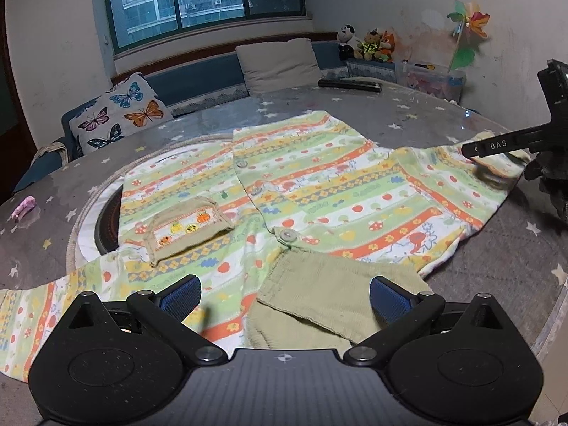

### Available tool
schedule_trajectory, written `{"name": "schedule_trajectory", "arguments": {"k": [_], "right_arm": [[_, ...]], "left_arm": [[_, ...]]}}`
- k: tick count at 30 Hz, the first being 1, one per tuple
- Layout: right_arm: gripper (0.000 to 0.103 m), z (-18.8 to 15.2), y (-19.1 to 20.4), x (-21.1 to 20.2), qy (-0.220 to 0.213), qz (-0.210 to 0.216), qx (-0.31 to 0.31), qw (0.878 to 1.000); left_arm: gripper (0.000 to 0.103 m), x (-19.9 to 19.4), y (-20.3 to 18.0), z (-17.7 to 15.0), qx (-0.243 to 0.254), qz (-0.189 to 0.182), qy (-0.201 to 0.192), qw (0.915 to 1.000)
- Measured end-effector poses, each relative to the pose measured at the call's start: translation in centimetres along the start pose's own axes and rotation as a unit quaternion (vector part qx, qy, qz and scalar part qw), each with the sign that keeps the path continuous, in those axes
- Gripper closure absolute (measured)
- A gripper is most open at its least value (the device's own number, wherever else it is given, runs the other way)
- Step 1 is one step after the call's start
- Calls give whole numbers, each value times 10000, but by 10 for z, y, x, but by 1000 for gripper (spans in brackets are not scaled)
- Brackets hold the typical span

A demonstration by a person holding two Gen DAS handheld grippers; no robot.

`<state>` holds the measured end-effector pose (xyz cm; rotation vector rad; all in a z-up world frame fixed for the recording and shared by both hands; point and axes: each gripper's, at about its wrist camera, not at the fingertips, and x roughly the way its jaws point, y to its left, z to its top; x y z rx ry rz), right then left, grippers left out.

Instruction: Fold clothes

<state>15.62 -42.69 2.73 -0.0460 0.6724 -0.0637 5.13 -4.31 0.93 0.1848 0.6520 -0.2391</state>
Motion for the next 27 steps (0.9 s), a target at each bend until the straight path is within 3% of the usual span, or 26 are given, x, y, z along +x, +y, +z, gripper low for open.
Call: {"name": "schedule_trajectory", "arguments": {"k": [8,17,24,26,27], "right_arm": [[32,-12,-35,-20,-125,-364,456,9982],[34,-41,-70,-37,-47,-680,960,9930],[49,-38,-70,-34,-105,-529,970,9938],[61,-37,-68,-31,-129,-502,966,9940],[71,-36,-68,-31,-139,-474,972,9940]], "left_arm": [[0,-3,-2,15,-7,32,-159,9999],[0,11,-18,27,128,61,-27,9999],[0,18,-27,33,197,83,37,9998],[0,21,-30,33,234,68,74,9997],[0,22,-32,32,253,60,92,9996]]}}
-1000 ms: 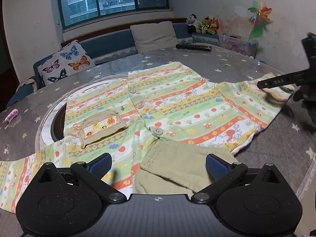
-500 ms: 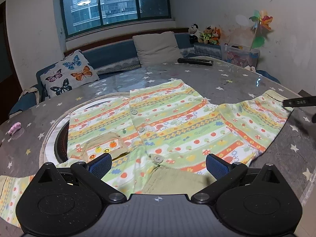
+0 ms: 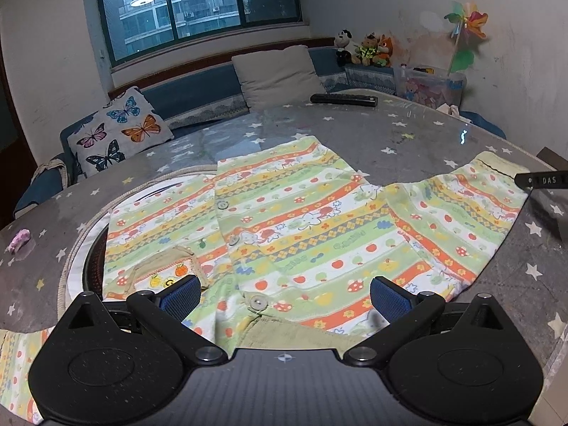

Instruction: Fold clothes

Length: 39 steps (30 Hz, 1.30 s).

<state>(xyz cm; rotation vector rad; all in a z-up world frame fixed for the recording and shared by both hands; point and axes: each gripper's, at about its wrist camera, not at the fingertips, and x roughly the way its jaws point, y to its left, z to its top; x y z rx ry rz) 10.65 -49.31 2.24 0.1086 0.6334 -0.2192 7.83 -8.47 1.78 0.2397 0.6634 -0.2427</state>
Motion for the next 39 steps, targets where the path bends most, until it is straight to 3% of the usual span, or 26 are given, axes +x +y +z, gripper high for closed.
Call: {"name": "schedule_trajectory", "arguments": {"k": [1,4,17,26,32,39], "right_arm": [[83,1,0,0,2,55,24,10000],[95,3,1,-2,11,245,111,9996],[96,43,15,-52,-557,1088,230,9922],[96,76,70,-105,-971,2131,-220,9719],[96,88,128,-124,-1056,2761,-681,9529],[96,79,202,-125,-830,3400,-1202,9290]], "left_arm": [[0,1,-1,0,19,-8,18,10000],[0,5,-6,-1,76,-33,72,9999],[0,14,-24,-3,297,-175,140,9993],[0,14,-38,-2,429,-301,50,9986],[0,-13,-5,-6,-11,-130,-222,9997],[0,-40,54,-30,-584,468,-298,9968]]}}
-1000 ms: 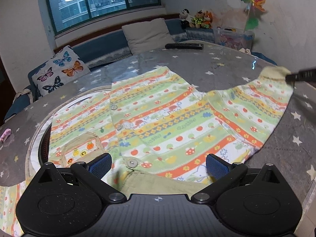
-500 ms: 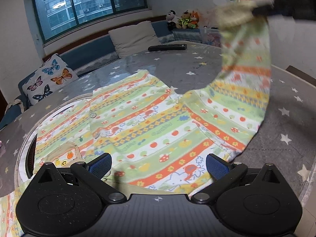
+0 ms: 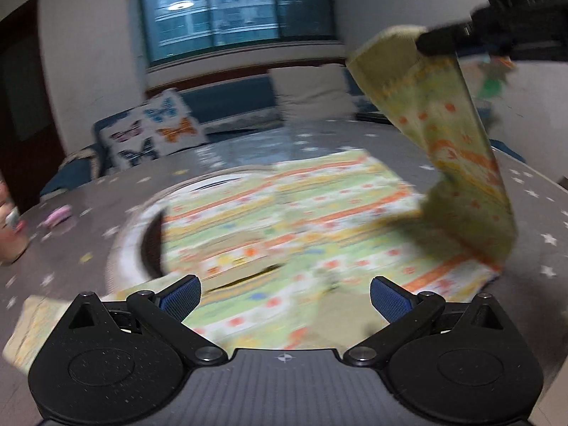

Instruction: Fold clothes

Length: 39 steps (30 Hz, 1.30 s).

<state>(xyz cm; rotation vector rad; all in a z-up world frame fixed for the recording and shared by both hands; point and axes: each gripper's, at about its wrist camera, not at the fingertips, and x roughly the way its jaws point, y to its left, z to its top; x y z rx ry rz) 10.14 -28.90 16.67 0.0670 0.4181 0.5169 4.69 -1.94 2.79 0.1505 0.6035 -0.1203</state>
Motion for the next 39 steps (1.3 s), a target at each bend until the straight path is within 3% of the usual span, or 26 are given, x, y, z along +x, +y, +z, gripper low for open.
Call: {"name": "schedule_trajectory", "arguments": {"k": [11,13,17,19,32,39], "right_arm": [[95,-40,79,68,828,756,-555,9921],[88,-49,88,73,973,857,-659,9894],[85,-58,95,65,1104,972,-704,9866],[78,-59,86,56,1118,903,-698,9872],[80,-116,-26,29,1767,-452,35,9832],[80,-103,-34,29,1528,-566,-42,9866]], "left_arm": [[0,-13,58,-27,-635,522,140,9965],[0,-13,62,-29,-703,554,152,9959],[0,-15,65,-30,-729,587,166,9955],[0,-16,66,-30,-756,611,160,9951],[0,-6,54,-16,-648,541,114,9964],[0,6,43,-8,-521,479,113,9974]]}}
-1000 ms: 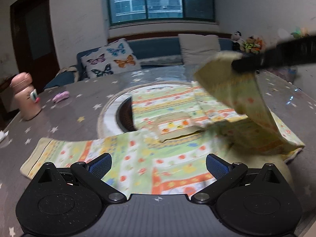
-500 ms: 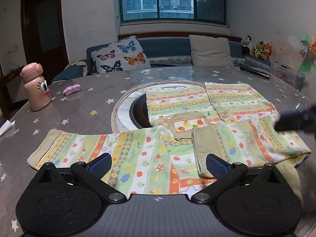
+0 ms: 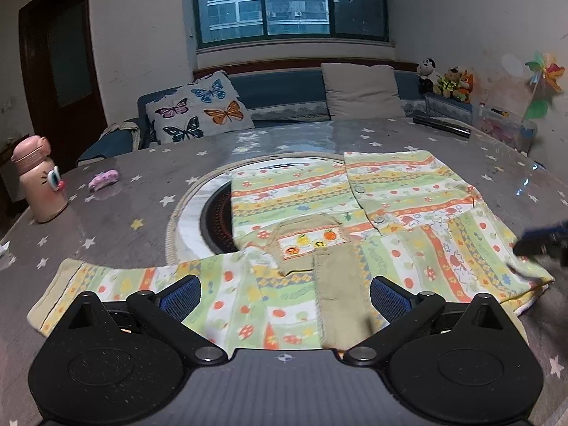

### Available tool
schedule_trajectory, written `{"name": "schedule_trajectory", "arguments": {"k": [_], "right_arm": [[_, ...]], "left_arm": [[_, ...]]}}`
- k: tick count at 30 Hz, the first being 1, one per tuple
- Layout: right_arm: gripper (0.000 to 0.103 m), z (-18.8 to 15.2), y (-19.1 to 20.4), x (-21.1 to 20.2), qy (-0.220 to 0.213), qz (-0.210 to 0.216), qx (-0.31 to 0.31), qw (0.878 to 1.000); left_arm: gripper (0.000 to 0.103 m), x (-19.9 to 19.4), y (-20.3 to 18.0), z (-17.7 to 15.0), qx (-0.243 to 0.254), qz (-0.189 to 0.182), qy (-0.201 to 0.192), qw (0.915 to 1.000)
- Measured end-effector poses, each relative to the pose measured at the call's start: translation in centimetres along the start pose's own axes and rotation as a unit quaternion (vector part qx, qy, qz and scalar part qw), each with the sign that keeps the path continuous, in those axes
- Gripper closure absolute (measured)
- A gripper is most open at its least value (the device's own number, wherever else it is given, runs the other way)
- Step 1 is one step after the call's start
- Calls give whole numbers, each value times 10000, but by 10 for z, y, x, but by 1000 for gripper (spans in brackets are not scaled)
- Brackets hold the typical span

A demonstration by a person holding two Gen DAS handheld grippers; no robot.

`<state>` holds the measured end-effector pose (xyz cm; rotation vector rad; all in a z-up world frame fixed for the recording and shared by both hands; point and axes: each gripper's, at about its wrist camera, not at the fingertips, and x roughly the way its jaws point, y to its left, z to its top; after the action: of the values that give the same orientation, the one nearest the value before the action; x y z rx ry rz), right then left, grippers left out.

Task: Fold clothes
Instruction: 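Grasp the shirt hem with the left gripper and lift it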

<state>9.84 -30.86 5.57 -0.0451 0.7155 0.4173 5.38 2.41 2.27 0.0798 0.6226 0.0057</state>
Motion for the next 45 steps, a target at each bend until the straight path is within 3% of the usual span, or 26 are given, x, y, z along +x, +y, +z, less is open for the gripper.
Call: {"name": "schedule_trajectory", "arguments": {"k": [4,10,14,20,28,36,45], "right_arm": [[79,18,-1,18,-180,-5,-41,9998],[78,28,-6,58,38,-182,-70,9998],[73,26,-2,57,43,-226,-177,9996],[68,33,27,49,-88,251,-497,9984],[65,27,79,68,-53,624,-1120,9917],[60,15,112,48,-238,718,-1853,9798],[56,9,118,46,-165,699,-1911,9789]], "left_arm": [[0,11,-8,3,106,-14,35,9999],[0,33,-17,5,265,64,186,9995],[0,45,-20,-1,440,232,300,9983],[0,37,-12,0,323,241,212,9990],[0,12,28,-3,-112,613,44,9980],[1,-7,84,-23,-699,1197,109,9903],[22,-13,143,-39,-1407,1917,138,9712]]}}
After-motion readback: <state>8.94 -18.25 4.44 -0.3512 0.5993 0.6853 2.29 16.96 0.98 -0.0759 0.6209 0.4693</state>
